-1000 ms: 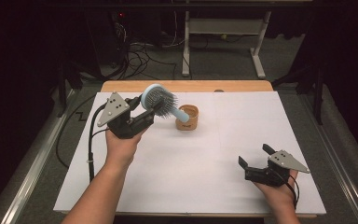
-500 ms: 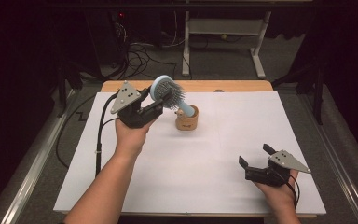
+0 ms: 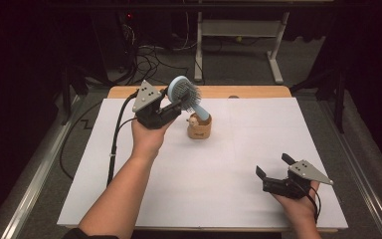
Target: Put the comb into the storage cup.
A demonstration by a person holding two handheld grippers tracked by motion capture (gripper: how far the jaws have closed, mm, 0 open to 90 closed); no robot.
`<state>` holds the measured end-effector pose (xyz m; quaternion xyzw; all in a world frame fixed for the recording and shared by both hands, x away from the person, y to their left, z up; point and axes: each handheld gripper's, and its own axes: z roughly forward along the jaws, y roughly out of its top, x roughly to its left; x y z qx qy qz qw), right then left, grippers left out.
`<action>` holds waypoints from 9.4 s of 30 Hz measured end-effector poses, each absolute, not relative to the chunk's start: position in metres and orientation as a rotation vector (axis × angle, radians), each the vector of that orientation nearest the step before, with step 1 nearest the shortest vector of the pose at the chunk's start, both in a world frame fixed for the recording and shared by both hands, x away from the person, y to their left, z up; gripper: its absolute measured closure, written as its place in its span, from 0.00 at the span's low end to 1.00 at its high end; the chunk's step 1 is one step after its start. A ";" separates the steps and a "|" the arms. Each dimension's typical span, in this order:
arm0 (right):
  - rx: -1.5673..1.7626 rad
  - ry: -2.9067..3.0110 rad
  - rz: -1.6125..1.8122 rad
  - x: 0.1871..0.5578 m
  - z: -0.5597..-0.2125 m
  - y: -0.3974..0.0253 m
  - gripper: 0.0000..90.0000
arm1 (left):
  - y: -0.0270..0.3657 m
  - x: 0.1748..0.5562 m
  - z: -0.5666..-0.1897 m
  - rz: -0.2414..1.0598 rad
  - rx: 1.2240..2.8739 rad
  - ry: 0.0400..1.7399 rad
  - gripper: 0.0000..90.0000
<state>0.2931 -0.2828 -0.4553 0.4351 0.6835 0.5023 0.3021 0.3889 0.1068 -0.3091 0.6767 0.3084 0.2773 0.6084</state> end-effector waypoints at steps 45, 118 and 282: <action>1.146 1.813 1.340 0.292 -0.455 -0.283 0.00 | 0.091 0.403 -0.333 0.649 1.625 0.767 0.62; 1.152 1.812 1.339 0.291 -0.457 -0.283 0.00 | 0.062 0.407 -0.369 0.706 1.686 0.757 0.58; 1.147 1.781 1.316 0.278 -0.453 -0.280 0.00 | 0.253 0.292 -0.461 0.585 1.732 0.882 0.00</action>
